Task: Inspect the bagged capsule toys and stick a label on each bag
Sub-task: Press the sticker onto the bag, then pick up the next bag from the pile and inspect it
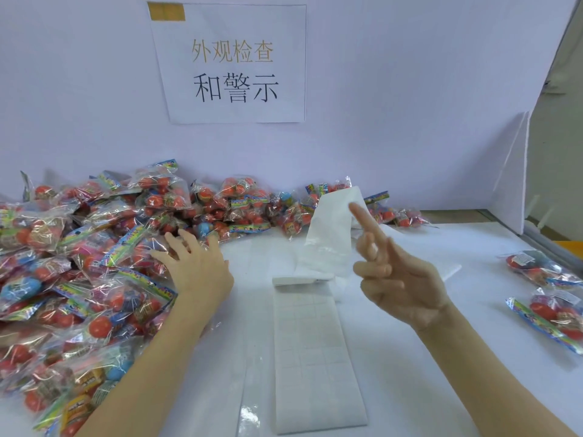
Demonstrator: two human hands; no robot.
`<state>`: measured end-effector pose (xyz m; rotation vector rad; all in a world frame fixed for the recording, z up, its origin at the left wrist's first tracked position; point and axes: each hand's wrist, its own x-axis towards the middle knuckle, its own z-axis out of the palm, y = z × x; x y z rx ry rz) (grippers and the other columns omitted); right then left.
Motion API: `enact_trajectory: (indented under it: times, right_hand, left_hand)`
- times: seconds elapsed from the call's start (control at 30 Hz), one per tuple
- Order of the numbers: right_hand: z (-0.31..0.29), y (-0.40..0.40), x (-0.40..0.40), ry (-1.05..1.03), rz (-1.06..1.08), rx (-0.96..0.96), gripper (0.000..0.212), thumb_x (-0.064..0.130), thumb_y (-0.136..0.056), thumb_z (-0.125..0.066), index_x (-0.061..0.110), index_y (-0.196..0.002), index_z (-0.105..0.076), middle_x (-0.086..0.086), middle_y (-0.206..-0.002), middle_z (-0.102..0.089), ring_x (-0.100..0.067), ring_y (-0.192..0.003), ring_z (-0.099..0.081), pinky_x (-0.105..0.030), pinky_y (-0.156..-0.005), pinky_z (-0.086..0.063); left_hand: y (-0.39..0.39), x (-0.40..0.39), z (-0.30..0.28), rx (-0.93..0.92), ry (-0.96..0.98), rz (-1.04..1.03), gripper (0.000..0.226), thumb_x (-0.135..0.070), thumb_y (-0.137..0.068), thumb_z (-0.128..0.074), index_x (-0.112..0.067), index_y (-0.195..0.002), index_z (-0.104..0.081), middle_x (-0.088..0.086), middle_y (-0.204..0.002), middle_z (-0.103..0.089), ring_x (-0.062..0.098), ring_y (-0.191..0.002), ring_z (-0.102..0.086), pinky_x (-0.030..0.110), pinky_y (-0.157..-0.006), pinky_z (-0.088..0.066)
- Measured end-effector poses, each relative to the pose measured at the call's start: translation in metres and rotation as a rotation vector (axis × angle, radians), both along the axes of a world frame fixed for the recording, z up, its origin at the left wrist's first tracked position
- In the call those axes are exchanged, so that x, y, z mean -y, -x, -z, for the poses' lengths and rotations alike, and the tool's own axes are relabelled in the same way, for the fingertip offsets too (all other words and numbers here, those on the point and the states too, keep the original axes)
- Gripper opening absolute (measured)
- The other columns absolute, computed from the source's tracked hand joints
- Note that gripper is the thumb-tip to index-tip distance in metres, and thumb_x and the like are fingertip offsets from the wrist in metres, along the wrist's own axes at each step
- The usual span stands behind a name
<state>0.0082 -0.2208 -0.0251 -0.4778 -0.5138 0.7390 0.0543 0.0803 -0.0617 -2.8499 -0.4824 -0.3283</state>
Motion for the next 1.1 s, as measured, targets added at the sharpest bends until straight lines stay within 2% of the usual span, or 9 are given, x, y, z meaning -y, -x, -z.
enact_trajectory:
  times: [0.1,0.17,0.33,0.47,0.63,0.73,0.87,1.0,1.1]
  right_hand:
    - [0.010,-0.006,-0.004,0.102,0.020,0.115,0.053,0.011,-0.112,-0.040,0.012,-0.163,-0.028,-0.011,-0.125,-0.063,-0.019,-0.096,-0.061,-0.024,-0.072,-0.048]
    - [0.013,-0.009,-0.006,0.147,0.048,0.099,0.051,0.014,-0.111,-0.042,0.012,-0.161,-0.035,-0.006,-0.119,-0.064,-0.016,-0.094,-0.060,-0.023,-0.073,-0.048]
    - [0.022,-0.018,-0.005,0.219,0.214,-0.030,0.050,0.017,-0.098,-0.067,0.014,-0.148,-0.058,0.002,-0.101,-0.064,-0.011,-0.078,-0.055,-0.021,-0.064,-0.046]
    - [0.019,-0.019,-0.010,0.182,0.388,-0.183,0.064,0.007,-0.071,-0.091,0.011,-0.132,-0.071,0.001,-0.092,-0.061,-0.013,-0.069,-0.054,-0.022,-0.058,-0.045]
    - [0.015,-0.020,-0.012,0.193,0.485,-0.271,0.041,0.009,-0.079,-0.085,0.008,-0.119,-0.078,-0.001,-0.090,-0.061,-0.012,-0.067,-0.056,-0.022,-0.054,-0.048]
    - [0.013,-0.019,-0.015,0.321,0.526,-0.178,0.035,0.037,-0.087,-0.080,0.012,-0.111,-0.078,0.001,-0.086,-0.054,-0.009,-0.069,-0.049,-0.020,-0.064,-0.051]
    - [0.015,-0.017,-0.022,0.613,0.598,0.047,0.068,0.064,-0.085,-0.063,0.012,-0.128,-0.071,-0.006,-0.100,-0.070,-0.014,-0.085,-0.058,-0.030,-0.089,-0.048]
    - [0.020,-0.012,-0.027,0.760,0.714,0.199,0.044,0.049,-0.091,-0.070,0.015,-0.119,-0.077,-0.009,-0.109,-0.077,-0.017,-0.098,-0.070,-0.034,-0.089,-0.054]
    - [0.022,-0.011,-0.030,0.732,0.806,0.205,0.043,0.040,-0.088,-0.075,0.009,-0.118,-0.075,-0.016,-0.110,-0.076,-0.026,-0.097,-0.070,-0.036,-0.089,-0.058]
  left_hand:
    - [0.002,-0.003,-0.007,-0.010,-0.092,0.039,0.043,-0.023,-0.099,-0.051,-0.014,-0.140,-0.045,0.020,-0.143,-0.047,0.041,-0.136,-0.040,0.052,-0.112,-0.037]
    - [-0.001,-0.006,-0.009,0.067,-0.050,0.137,0.044,-0.009,-0.093,-0.056,-0.011,-0.135,-0.046,0.015,-0.133,-0.046,0.032,-0.124,-0.045,0.039,-0.103,-0.039]
    - [-0.007,-0.001,-0.009,0.337,0.383,0.495,0.026,0.019,-0.087,-0.055,0.002,-0.106,-0.060,0.020,-0.116,-0.047,0.033,-0.102,-0.046,0.039,-0.078,-0.044]
    - [-0.003,0.017,-0.014,0.600,0.662,0.782,0.018,0.011,-0.094,-0.063,0.001,-0.107,-0.071,0.013,-0.110,-0.062,0.031,-0.095,-0.062,0.035,-0.084,-0.050]
    - [0.012,0.054,-0.029,0.347,1.795,0.879,0.028,0.003,-0.098,-0.063,-0.015,-0.113,-0.077,0.004,-0.108,-0.076,0.016,-0.091,-0.071,0.030,-0.084,-0.057]
    - [0.017,0.070,-0.027,0.199,2.178,0.846,0.034,-0.007,-0.091,-0.065,0.000,-0.123,-0.069,0.014,-0.113,-0.073,0.021,-0.089,-0.068,0.032,-0.077,-0.055]
    - [0.021,0.082,-0.022,0.160,2.220,0.786,0.030,-0.010,-0.087,-0.067,-0.004,-0.116,-0.073,0.011,-0.107,-0.076,0.019,-0.083,-0.070,0.027,-0.070,-0.058]
    - [0.022,0.080,-0.014,0.113,2.145,0.724,0.022,-0.008,-0.101,-0.058,-0.006,-0.114,-0.075,0.009,-0.100,-0.075,0.019,-0.078,-0.066,0.023,-0.068,-0.056]
    - [0.024,0.078,-0.014,0.023,2.130,0.762,0.033,-0.029,-0.100,-0.060,-0.005,-0.118,-0.075,0.017,-0.107,-0.074,0.025,-0.088,-0.068,0.028,-0.071,-0.057]
